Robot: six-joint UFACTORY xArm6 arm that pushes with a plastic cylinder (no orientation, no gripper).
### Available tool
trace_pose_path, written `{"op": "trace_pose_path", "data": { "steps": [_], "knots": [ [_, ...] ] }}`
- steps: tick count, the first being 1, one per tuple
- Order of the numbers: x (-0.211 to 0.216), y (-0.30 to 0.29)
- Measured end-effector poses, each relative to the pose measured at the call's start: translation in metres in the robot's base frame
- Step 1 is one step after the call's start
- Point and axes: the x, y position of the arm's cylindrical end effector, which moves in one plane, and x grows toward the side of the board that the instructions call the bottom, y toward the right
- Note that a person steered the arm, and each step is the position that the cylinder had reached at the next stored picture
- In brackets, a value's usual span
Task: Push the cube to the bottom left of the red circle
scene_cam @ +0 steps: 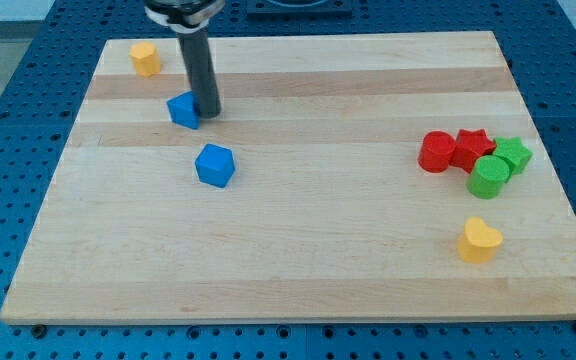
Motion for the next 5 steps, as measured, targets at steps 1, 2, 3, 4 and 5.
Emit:
{"op": "trace_pose_path", "data": {
  "steps": [1,2,3,4,5],
  "knots": [
    [0.0,-0.018],
    [0.004,-0.02],
    [0.04,-0.02],
    [0.077,-0.017],
    [0.091,-0.017]
  ]
}}
